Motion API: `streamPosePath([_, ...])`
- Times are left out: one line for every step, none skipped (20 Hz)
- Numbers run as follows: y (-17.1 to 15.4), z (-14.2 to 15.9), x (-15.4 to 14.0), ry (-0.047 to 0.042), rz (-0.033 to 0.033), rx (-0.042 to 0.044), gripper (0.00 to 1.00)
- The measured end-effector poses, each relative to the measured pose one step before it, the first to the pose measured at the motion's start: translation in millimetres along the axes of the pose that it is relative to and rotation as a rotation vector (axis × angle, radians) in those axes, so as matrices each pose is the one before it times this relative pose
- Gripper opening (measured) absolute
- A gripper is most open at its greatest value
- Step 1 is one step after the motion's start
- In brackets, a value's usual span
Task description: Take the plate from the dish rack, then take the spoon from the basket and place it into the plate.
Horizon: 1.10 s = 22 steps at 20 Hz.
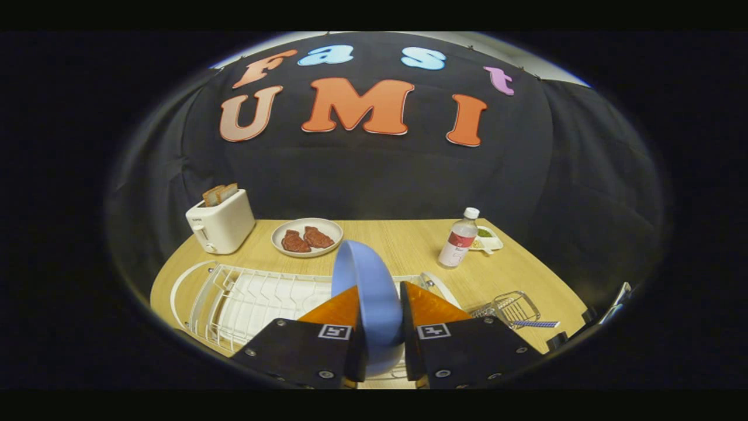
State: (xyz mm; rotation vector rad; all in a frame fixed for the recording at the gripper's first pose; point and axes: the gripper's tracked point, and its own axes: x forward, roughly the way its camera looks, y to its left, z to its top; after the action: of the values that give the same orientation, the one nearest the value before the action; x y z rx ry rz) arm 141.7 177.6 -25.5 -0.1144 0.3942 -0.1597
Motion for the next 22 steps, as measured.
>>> streamPosePath([-5.43, 5.30, -0.55, -0.02048, -0.02411, -0.02033, 0.25])
streamPosePath([-4.69, 7.43, -1.33, -0.02595, -0.01636, -0.01402, 0.24])
streamPosePath([0.91, 2.54, 0.18, -0.00519, 0.00782, 0.00967, 0.23])
streamPosePath([2.56, 0.79, -3.33, 0.00417, 0.01673, 0.01776, 0.23])
streamPosePath([1.87, 0.10, -3.27, 0.00737, 0.01516, 0.01382, 0.23])
streamPosePath([-0.62, 1.06, -2.44, -0.00061, 0.00624, 0.00744, 0.23])
streamPosePath([-2.89, 0.56, -0.92, -0.00478, 0.00181, -0.00015, 0.23])
streamPosePath([-3.37, 0.13, -2.77, -0.00544, 0.00249, 0.00783, 0.23])
streamPosePath([-1.15, -1.33, -4.96, 0.00097, 0.01315, 0.02012, 0.23])
streamPosePath([0.55, -3.61, -5.44, 0.00975, 0.02465, 0.02865, 0.23])
streamPosePath([2.23, -4.30, -6.98, 0.01500, 0.03666, 0.02371, 0.23])
streamPosePath([0.95, -4.91, -6.90, 0.01220, 0.03176, 0.02447, 0.23])
streamPosePath([-2.22, -5.16, -7.15, 0.00992, 0.02542, 0.01951, 0.23])
streamPosePath([-2.56, -4.79, -7.42, 0.00745, 0.02157, 0.01759, 0.23])
streamPosePath([-2.78, -5.38, -7.85, 0.00540, 0.02023, 0.01974, 0.23])
streamPosePath([-2.45, -4.44, -6.31, 0.00426, 0.01890, 0.02400, 0.23])
streamPosePath([-3.53, -6.45, -6.33, 0.00729, 0.01534, 0.02258, 0.23])
streamPosePath([-2.66, -5.00, -4.82, 0.00081, 0.01444, 0.01570, 0.23])
streamPosePath([-5.45, -5.96, -6.25, -0.00040, 0.00850, 0.01706, 0.22])
streamPosePath([-5.55, -6.96, -5.83, 0.00395, 0.00942, 0.01990, 0.23])
streamPosePath([-2.11, -7.55, -6.63, 0.00411, 0.01953, 0.03368, 0.23])
streamPosePath([-2.11, -8.57, -7.26, 0.01222, 0.02012, 0.03280, 0.23])
